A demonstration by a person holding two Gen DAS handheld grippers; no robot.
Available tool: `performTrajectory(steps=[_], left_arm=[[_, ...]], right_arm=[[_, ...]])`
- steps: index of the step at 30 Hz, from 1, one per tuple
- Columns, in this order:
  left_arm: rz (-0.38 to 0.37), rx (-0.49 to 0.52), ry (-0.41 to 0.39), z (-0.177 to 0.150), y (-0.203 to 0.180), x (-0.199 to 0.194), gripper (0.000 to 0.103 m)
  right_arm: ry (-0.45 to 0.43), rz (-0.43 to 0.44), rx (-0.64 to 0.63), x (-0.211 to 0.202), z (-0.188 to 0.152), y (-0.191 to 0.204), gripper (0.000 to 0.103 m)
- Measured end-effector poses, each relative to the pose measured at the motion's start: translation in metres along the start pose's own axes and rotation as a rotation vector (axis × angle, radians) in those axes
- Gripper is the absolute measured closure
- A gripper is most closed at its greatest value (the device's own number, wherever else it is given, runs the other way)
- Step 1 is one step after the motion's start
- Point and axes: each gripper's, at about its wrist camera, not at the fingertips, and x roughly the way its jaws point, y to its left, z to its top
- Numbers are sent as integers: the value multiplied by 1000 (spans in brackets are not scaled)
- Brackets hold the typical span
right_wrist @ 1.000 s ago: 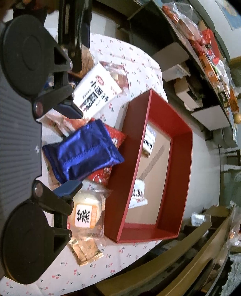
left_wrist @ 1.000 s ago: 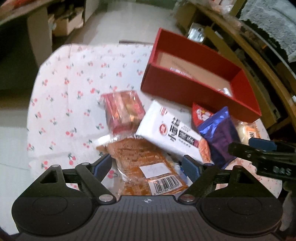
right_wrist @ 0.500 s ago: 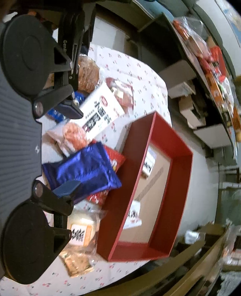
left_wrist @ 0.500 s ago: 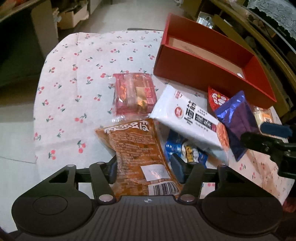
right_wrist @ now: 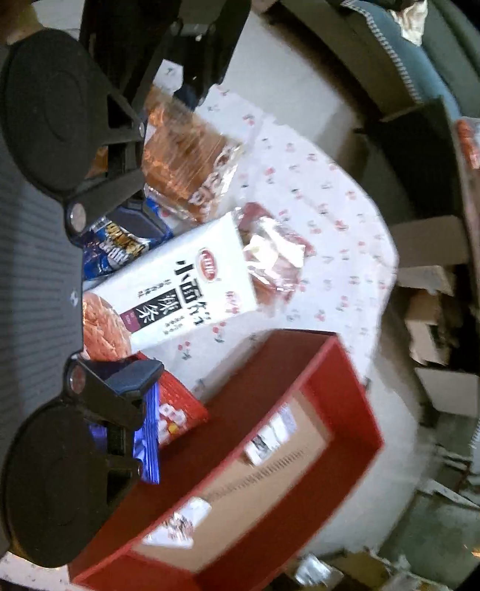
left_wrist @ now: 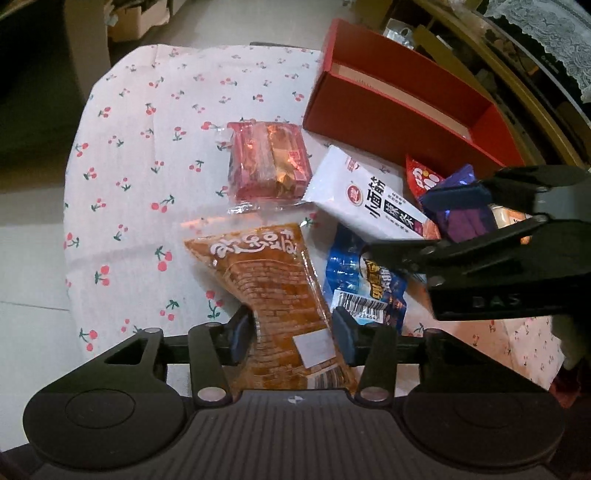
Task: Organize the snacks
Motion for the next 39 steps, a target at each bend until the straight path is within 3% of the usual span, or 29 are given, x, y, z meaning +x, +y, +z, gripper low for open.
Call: performTrajectory(steps=[3,5,7,12,23,27,36,37,39], left_arm=[[0,-2,6,0,0,1,28],[10,3,10,1,-2,2,17],[20,5,9,1,-2,3,16],[35,-3,2,1,-3,5,16],[60,24,-17,0,-2,2,42],[45,29,-31,-1,-5,-1,57],[19,61,-49,-4,-20,-5,65],[17,60,-53,-4,-21,-6,74],[-4,52,-59,-4,-22,-9,75]], right_arm=[[4,30,39,7,-7,-5,20],[2,63,73,4,-12,-8,37],[1,68,109,-2,-17,-9,44],[-19,32,156,-15,-31,-5,49],[-84,-3,249,-49,-66,2,49],[-126,-5,268,-61,-71,2,49],[-165,-25,302,-71,-74,-8,49],[-170,-24,304,-72,-74,-9,49],[-174,-25,308,-74,-76,-10,49]])
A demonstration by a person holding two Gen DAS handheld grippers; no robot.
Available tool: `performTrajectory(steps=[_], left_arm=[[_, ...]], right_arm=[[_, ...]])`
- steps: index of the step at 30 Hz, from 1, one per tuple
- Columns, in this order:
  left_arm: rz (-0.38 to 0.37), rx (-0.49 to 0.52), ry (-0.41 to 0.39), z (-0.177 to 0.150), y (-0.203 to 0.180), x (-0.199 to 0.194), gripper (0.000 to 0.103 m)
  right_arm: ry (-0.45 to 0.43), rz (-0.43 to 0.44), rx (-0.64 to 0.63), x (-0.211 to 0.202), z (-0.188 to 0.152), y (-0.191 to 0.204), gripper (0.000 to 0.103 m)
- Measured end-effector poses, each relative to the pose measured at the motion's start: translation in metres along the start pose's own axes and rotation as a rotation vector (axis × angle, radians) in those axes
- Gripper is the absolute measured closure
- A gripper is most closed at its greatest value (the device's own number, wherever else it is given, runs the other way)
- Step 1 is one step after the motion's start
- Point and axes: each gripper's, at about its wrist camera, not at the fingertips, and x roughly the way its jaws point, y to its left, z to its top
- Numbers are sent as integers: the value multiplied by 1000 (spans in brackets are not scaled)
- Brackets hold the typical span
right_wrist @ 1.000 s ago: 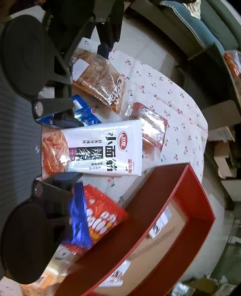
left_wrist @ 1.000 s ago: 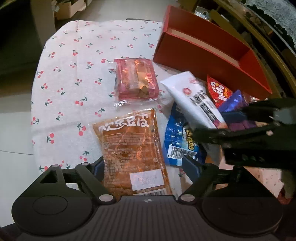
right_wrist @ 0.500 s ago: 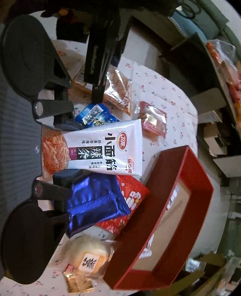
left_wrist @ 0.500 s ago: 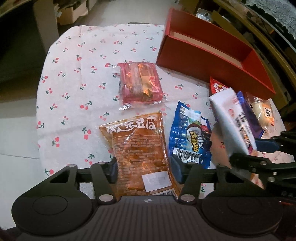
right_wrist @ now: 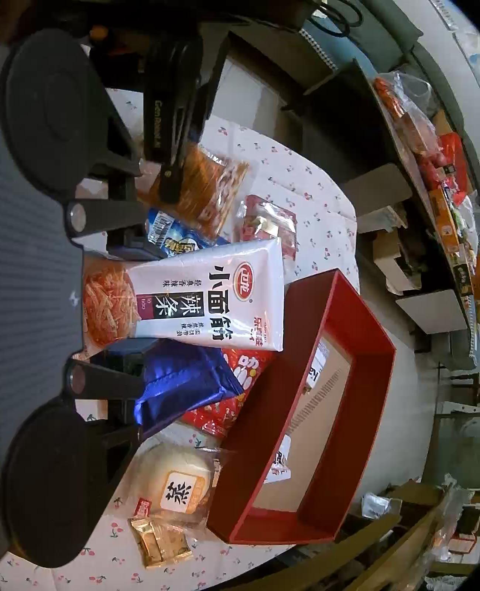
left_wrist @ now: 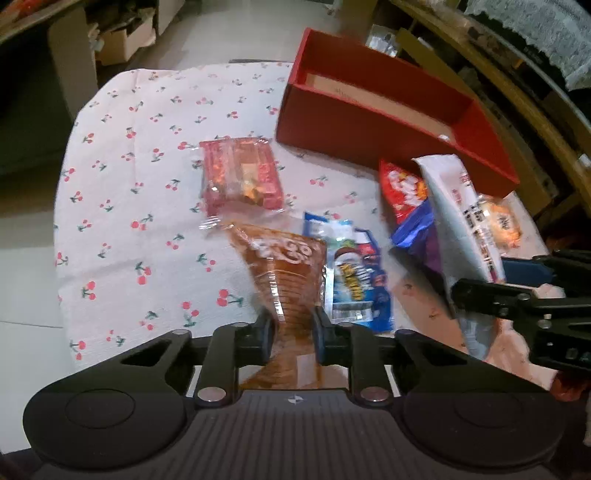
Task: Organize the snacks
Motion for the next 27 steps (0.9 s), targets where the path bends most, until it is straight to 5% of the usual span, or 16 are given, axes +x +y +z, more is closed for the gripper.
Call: performTrajectory(steps=[6,8,10,16,23,27], left_arm=[[-3,-9,-8,-1,3,-1,71],[-9,-45,-20,0,10,-4,62],[-14,-59,-34,1,13,-7,41],[63,11,-5,-3,3,5,26],[114,64,35,-10,-7,19,19],[138,68,20,-11,-6,16,33]], right_arm=[[-1,1,6,-1,0,-1,49],[-3,6,13,-2,0,-2,49],[-6,9,16,-2,1,-3,49],[-5,13,16,-4,0,-4,49],[-4,24,3,-5,-1,-2,49],[-2,17,2,-4,-1,-2,49]])
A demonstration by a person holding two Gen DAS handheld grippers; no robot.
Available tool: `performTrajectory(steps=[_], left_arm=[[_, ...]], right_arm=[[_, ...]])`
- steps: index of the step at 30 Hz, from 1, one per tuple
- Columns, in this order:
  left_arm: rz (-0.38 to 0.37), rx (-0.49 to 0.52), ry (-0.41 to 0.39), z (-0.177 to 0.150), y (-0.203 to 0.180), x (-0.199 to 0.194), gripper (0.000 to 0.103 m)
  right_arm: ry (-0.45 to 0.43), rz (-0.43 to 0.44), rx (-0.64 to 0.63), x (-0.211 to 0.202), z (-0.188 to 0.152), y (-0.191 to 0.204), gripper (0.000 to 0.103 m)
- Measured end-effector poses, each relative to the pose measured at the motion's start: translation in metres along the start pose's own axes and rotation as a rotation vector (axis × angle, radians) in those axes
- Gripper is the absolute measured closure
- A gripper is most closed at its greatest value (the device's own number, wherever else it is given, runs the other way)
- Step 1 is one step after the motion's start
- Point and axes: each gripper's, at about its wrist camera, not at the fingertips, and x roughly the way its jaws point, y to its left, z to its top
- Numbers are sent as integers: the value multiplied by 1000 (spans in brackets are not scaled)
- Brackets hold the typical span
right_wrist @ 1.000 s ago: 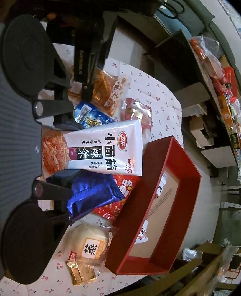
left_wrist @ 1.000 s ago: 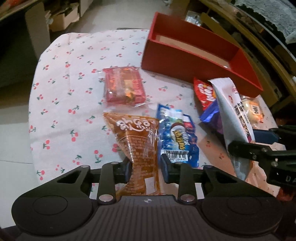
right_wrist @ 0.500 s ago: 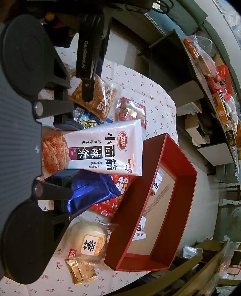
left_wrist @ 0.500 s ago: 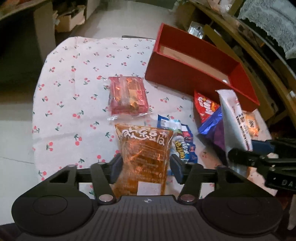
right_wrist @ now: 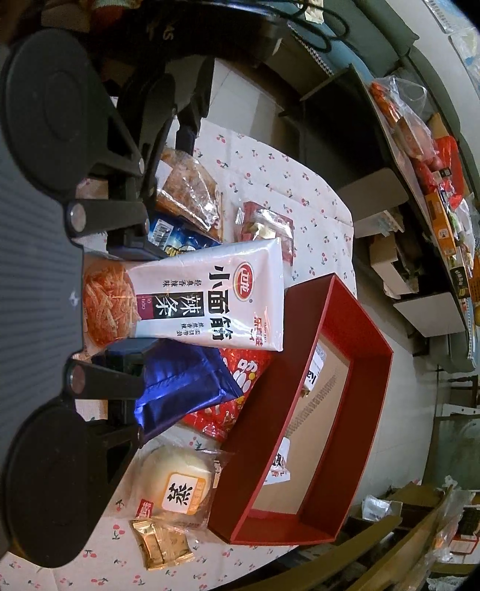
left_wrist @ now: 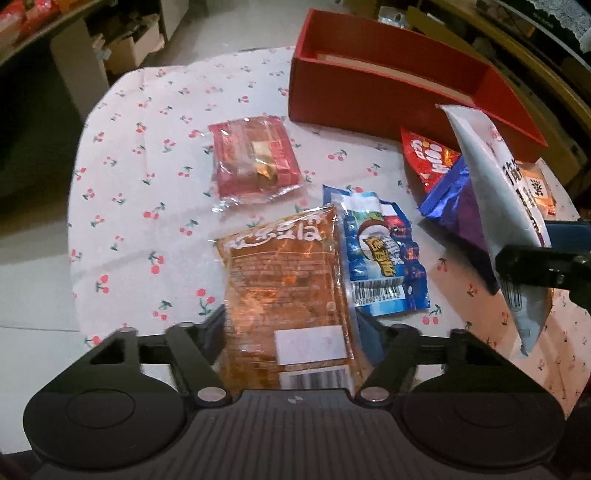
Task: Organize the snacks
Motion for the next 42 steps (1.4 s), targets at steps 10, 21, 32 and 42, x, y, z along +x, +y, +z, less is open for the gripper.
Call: performTrajectory(steps=[10,21,32,42], left_arm=[[-72,-38,-65,2,2,-23,65],[-55,-12,-45,2,-6,-12,19],[21,6,-19,-2,-4,3,35],[-57,-30,-98,7,-4,-25,78]], right_arm=[[-29,-23,13,-4,0,-2,49],[-11,-28,22,-1,2,-2,49],[1,-30,19,0,0,-2,49],[-46,-44,23,-8,1,-3,49]])
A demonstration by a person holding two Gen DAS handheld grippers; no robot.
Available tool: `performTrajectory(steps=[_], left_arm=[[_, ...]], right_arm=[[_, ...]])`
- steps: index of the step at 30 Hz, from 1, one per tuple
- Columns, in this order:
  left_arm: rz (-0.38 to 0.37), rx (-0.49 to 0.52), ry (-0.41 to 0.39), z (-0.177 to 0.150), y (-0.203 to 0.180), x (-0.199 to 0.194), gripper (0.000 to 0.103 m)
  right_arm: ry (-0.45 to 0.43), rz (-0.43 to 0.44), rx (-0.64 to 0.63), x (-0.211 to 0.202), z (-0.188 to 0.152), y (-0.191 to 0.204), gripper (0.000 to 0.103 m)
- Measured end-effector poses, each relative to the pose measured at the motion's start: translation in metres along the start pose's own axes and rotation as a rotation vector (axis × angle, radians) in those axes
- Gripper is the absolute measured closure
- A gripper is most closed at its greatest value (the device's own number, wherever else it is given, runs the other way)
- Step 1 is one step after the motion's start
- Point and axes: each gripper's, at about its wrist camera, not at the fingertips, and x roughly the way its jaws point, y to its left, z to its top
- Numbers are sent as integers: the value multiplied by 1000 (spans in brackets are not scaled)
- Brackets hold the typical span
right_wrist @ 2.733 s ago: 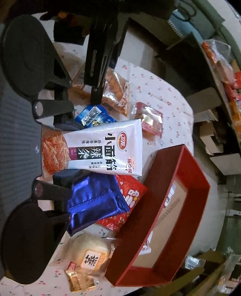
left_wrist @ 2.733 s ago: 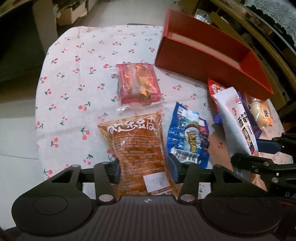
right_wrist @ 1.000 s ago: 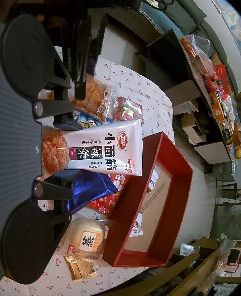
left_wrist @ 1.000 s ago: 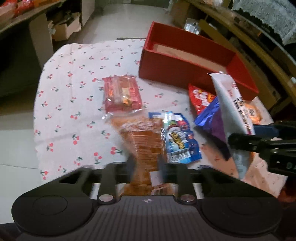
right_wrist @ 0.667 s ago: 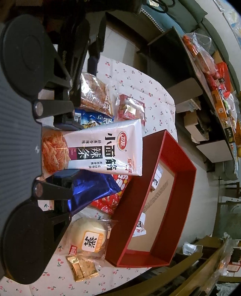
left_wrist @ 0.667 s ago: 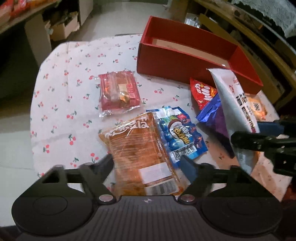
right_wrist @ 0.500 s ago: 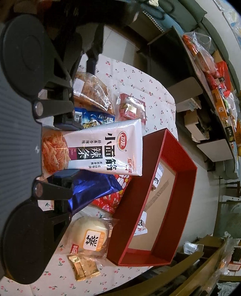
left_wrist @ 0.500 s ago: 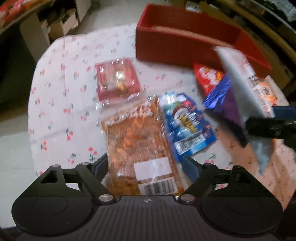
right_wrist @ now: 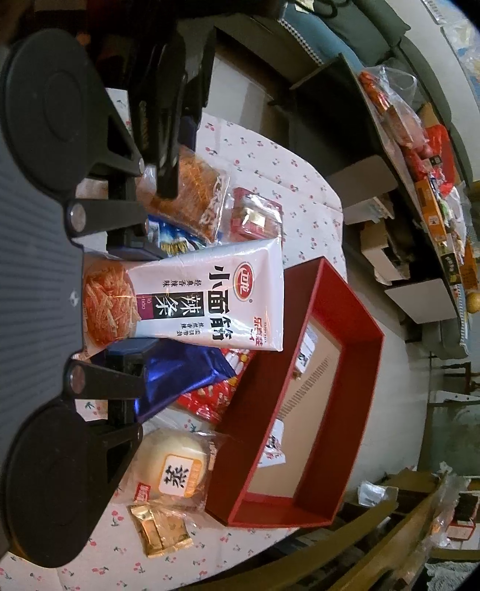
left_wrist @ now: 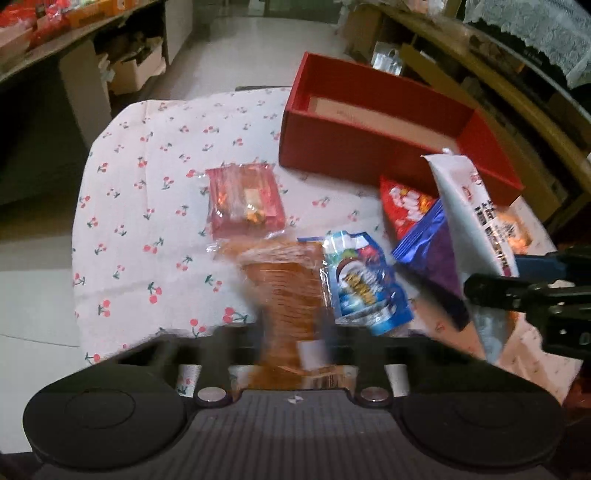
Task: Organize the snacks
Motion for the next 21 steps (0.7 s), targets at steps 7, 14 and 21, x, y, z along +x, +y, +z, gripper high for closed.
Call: performTrajectory(steps=[7,14,21], left_arm=[[-15,3,17,1,-2,9,71],[13,-20,40,-3,7,14,33],[35,-19,76,-9,4,21,16]], right_arm=[[5,-5,3,2,2,-1,49],[9,5,-3,2,2,2,49],[11,7,2,1,2,-1,49]])
